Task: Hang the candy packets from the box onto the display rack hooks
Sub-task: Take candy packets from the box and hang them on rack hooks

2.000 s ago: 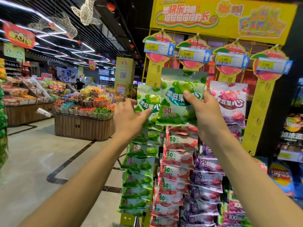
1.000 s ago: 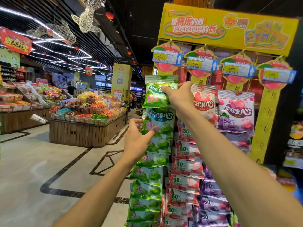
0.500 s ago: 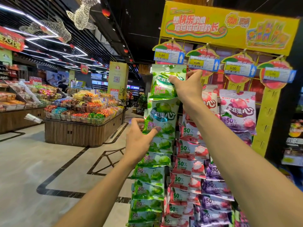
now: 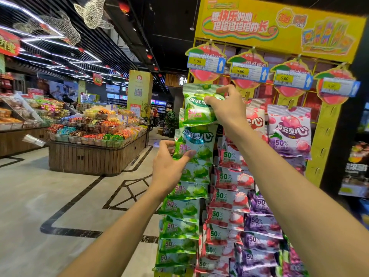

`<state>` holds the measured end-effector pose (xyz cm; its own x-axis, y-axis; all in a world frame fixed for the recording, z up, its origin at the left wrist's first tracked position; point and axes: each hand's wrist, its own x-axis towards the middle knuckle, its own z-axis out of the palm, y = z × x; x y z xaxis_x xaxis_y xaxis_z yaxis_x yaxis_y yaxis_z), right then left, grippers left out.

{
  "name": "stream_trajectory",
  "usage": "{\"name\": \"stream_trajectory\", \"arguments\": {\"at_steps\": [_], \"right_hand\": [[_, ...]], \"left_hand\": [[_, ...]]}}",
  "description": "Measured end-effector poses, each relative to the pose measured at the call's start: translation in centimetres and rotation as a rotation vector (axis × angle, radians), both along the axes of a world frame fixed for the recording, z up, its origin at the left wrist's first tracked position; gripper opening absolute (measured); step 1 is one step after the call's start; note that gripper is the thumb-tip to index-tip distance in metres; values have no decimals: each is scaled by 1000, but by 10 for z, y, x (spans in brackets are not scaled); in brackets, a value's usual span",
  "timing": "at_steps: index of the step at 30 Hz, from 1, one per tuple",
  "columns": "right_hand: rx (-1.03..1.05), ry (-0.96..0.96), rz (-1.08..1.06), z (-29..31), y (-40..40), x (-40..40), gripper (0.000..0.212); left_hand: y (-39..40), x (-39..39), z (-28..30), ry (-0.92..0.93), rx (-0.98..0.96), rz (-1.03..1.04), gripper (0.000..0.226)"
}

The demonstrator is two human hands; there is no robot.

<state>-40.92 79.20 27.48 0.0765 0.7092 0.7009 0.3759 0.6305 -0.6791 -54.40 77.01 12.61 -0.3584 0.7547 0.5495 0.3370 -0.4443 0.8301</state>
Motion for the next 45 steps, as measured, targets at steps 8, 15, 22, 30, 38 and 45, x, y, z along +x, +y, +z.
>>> {"name": "stream_trajectory", "arguments": {"at_steps": [8, 15, 22, 30, 38, 45], "right_hand": [[23, -50, -24, -15, -10, 1, 36], [91, -126, -69, -31, -15, -4, 42], [124, -297, -186, -52, -17, -6, 51], [36, -455, -244, -81, -33, 5, 55], [2, -510, -208, -113, -66, 31, 47], [-113, -813, -205, -195, -111, 137, 46]], "left_hand": [[-1, 1, 0, -19, -18, -4, 56], [-4, 1, 0, -6, -14, -1, 53], [0, -1, -3, 22, -20, 42, 52], [-4, -5, -7, 109, -92, 72, 62], [-48, -5, -25, 447, -204, 234, 60], [-120, 25, -112, 871, -378, 311, 46]]}}
